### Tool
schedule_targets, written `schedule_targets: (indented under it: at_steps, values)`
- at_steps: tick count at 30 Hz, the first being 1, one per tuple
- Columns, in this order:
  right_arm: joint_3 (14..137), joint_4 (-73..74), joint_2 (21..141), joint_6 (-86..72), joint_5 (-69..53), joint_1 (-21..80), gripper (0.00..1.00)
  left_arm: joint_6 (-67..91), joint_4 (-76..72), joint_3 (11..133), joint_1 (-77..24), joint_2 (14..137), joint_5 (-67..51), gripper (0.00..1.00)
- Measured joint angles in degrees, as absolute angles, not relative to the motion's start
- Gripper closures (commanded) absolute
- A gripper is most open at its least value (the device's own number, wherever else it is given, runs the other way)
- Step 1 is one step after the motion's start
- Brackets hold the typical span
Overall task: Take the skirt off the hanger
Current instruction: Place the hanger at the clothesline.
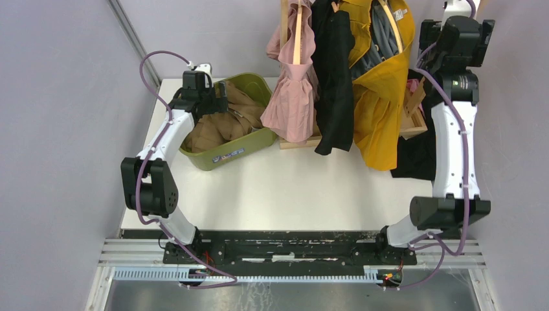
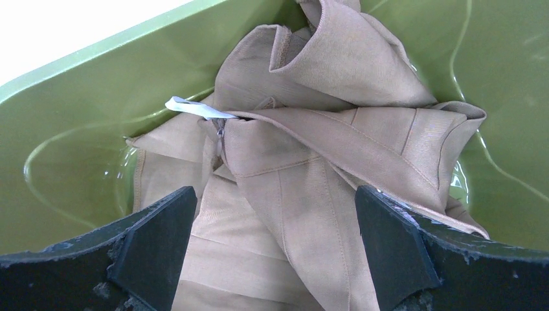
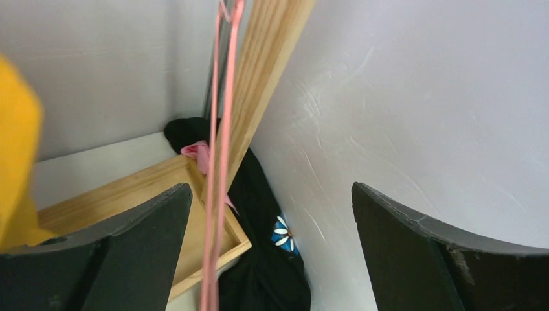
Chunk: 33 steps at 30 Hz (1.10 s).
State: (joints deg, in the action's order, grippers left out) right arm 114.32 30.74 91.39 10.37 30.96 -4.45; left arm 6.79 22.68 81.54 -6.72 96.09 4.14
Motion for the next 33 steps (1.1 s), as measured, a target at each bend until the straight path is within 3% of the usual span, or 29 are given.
schedule_targets:
  at_steps: [13, 20, 33]
  values:
    - [107.2, 33.2, 75.8, 14.1, 21.5, 6.0, 0.01, 2.5, 25.9, 85.3, -6.7, 95.9, 4.4, 0.01]
    - [107.1, 35.3, 76.1, 15.0, 16.4, 9.3, 0.0, -0.6, 28.4, 92.9, -6.7, 96.0, 4.5, 0.01]
    - [115.3, 33.6, 87.7, 13.4, 13.4, 9.4, 0.0, -1.2, 30.4, 90.4, -6.7, 95.0, 2.8, 0.01]
